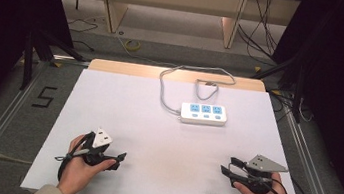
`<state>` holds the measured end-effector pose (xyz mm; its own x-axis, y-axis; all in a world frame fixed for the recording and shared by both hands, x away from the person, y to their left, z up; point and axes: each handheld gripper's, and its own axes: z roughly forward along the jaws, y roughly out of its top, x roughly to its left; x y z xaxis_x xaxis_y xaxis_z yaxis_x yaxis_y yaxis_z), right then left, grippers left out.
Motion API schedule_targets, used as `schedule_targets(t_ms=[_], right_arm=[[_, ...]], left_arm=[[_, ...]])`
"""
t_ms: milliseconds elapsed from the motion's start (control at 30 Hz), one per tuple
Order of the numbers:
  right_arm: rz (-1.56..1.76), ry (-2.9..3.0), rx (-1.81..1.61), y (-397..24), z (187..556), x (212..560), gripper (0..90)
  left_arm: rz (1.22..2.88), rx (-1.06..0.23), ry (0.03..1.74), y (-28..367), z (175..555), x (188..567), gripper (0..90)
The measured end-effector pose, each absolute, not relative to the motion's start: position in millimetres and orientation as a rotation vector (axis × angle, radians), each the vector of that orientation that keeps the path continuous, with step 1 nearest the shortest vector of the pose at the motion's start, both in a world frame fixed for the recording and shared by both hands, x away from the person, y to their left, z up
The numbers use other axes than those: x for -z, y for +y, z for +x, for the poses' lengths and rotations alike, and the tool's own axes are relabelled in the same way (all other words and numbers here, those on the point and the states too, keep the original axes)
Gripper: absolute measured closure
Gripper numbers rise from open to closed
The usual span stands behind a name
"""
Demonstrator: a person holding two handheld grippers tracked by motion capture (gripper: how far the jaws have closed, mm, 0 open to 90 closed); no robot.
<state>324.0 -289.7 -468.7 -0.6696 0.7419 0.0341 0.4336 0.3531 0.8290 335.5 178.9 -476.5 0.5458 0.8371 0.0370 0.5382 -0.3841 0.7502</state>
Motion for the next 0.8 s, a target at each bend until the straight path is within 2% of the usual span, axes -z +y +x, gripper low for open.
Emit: schedule_targets(t_ms=[33,67,167,433,567,800], right_arm=[[1.035,2.273,-1.232,-290,324,469,51.4],[1.047,2.29,-1.218,-289,324,468,57.6],[1.055,2.308,-1.189,-288,325,467,65.5],[1.069,2.321,-1.112,-287,328,463,78.6],[1.067,2.328,-1.044,-289,329,461,90.0],[1.085,2.336,-0.991,-289,332,457,90.0]], left_arm=[[2.08,-0.545,1.105,179,336,476,19.1],[2.078,-0.542,1.107,179,335,477,19.1],[2.087,-0.541,1.1,178,335,477,19.1],[2.091,-0.542,1.099,177,335,477,19.0],[2.094,-0.54,1.097,177,335,478,18.9],[2.094,-0.545,1.095,177,335,478,18.8]])
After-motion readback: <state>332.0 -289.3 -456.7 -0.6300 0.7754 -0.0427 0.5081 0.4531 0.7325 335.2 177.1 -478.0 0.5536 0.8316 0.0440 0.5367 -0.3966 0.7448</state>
